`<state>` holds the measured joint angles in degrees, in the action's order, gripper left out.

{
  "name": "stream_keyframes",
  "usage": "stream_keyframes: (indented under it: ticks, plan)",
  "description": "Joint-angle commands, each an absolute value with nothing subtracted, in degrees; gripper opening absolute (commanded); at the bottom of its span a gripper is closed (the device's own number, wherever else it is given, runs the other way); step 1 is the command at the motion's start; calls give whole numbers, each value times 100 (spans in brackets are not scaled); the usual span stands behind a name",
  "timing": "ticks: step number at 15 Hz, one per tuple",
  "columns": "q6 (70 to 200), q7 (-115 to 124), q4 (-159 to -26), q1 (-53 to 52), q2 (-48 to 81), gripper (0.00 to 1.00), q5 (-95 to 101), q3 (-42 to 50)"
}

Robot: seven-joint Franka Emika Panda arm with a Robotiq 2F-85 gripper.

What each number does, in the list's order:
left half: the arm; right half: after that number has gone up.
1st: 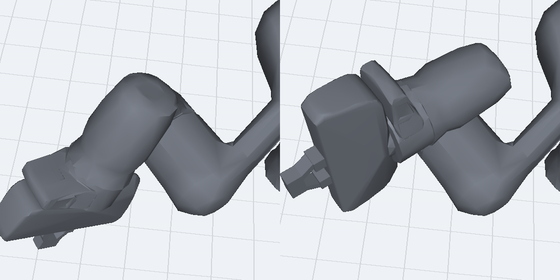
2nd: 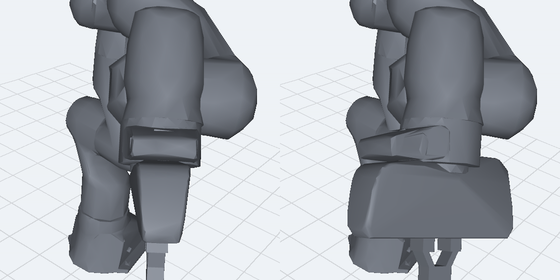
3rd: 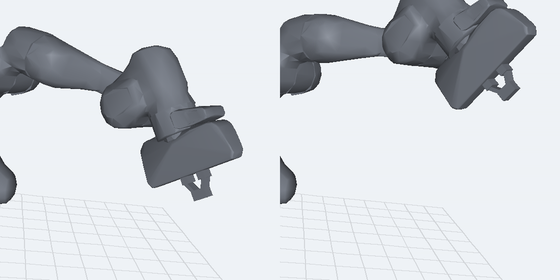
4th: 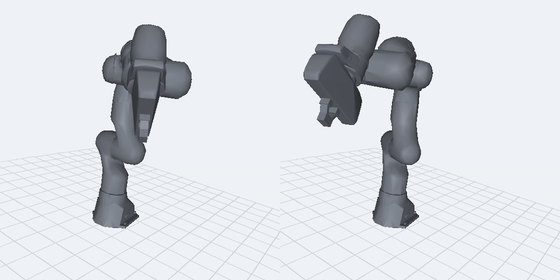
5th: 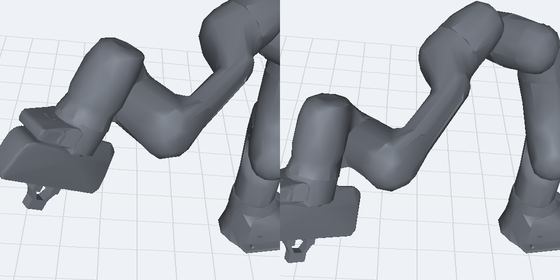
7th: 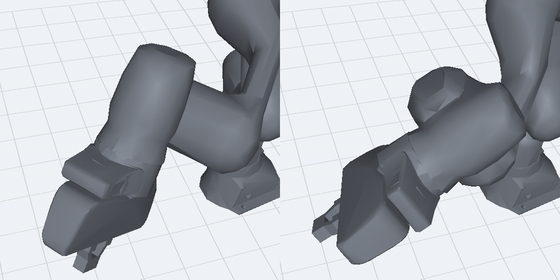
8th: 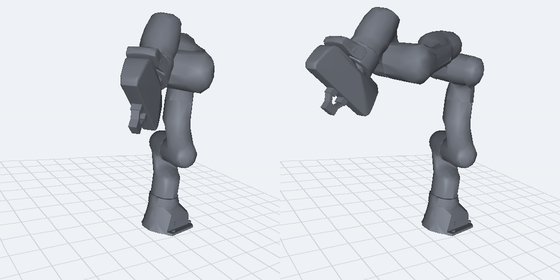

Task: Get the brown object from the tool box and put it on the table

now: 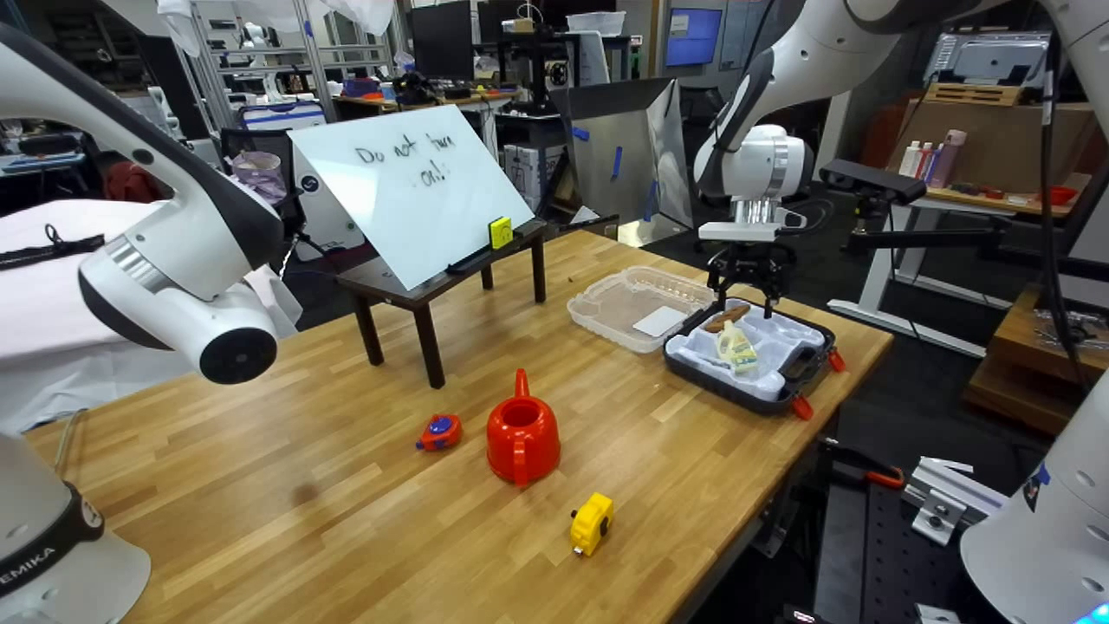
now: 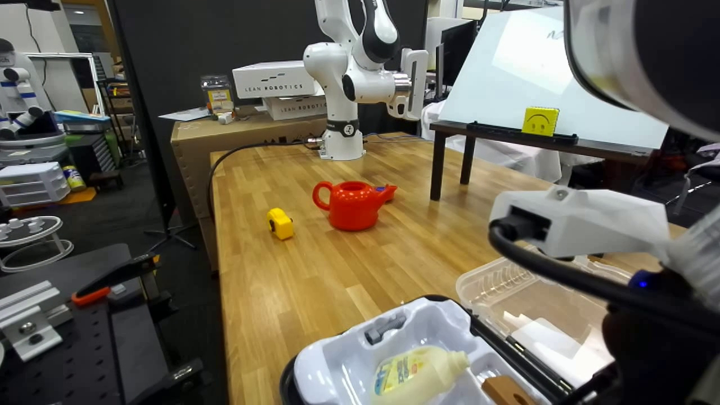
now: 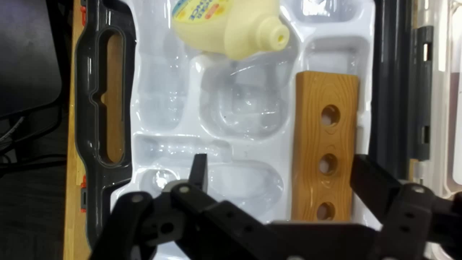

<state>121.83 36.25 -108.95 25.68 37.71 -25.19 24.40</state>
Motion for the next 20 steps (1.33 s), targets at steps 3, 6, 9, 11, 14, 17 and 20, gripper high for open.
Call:
stream_keyframes:
  ticks: [3,6,9,11,14,17,20]
  plan:
    - [12234,3766,-10898,2567,3795,100,-2309,2451]
    - [12215,3793,-10880,2571,3804,100,-2283,2436]
    - [12217,3792,-10875,2558,3807,100,-2273,2420]
    - [12216,3792,-10867,2547,3816,100,-2264,2410]
    - [12208,3794,-10857,2521,3835,100,-2231,2404]
    - [12200,3793,-10850,2503,3850,100,-2179,2405]
    - [12161,3797,-10825,2501,3864,100,-2158,2397]
